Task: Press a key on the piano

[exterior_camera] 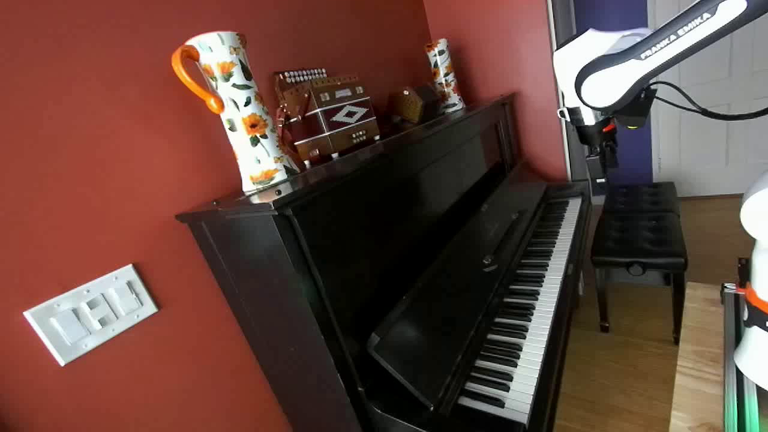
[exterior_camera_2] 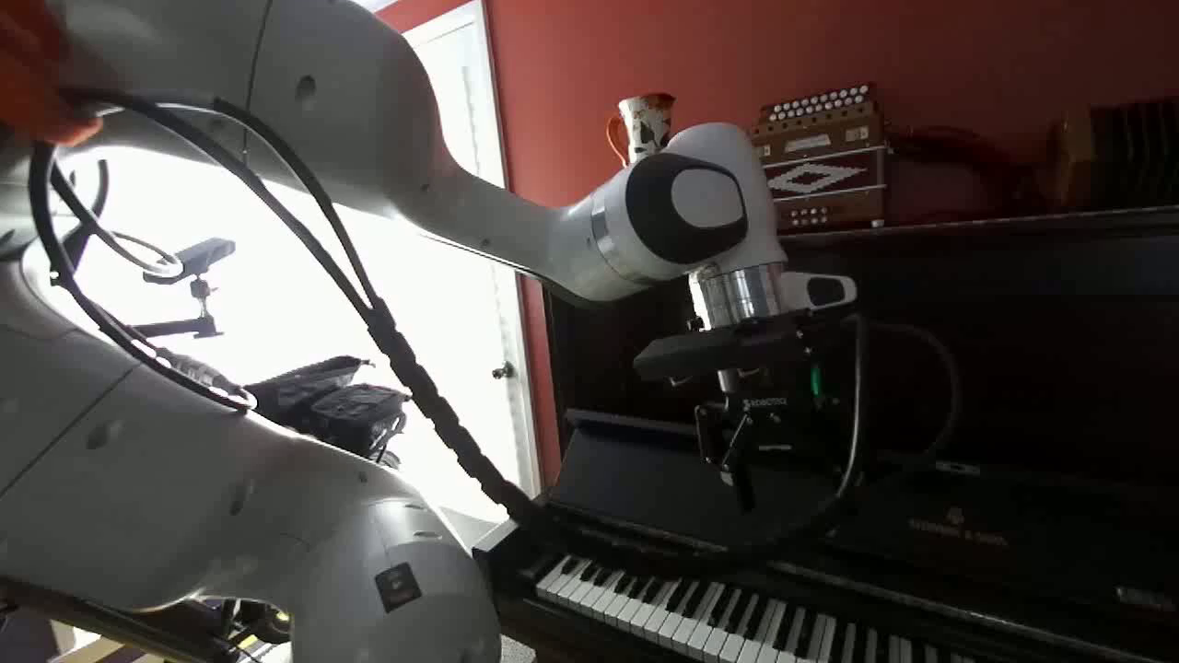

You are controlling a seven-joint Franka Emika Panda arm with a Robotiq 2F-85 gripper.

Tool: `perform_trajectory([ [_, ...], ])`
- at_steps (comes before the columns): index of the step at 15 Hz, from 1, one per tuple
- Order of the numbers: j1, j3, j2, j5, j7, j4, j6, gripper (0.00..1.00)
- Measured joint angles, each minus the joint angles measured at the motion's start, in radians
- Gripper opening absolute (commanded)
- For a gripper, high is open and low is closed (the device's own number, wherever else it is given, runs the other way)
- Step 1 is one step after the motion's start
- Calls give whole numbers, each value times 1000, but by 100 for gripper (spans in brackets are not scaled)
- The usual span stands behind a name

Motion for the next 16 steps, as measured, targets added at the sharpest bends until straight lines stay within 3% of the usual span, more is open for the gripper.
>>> perform_trajectory([
  [8, 23, -1, 11, 11, 0, -2, 0, 100],
  [11, 102, 2, 64, 68, -9, -16, 41, 100],
  [16, 267, 2, 223, 254, -85, -55, 214, 100],
])
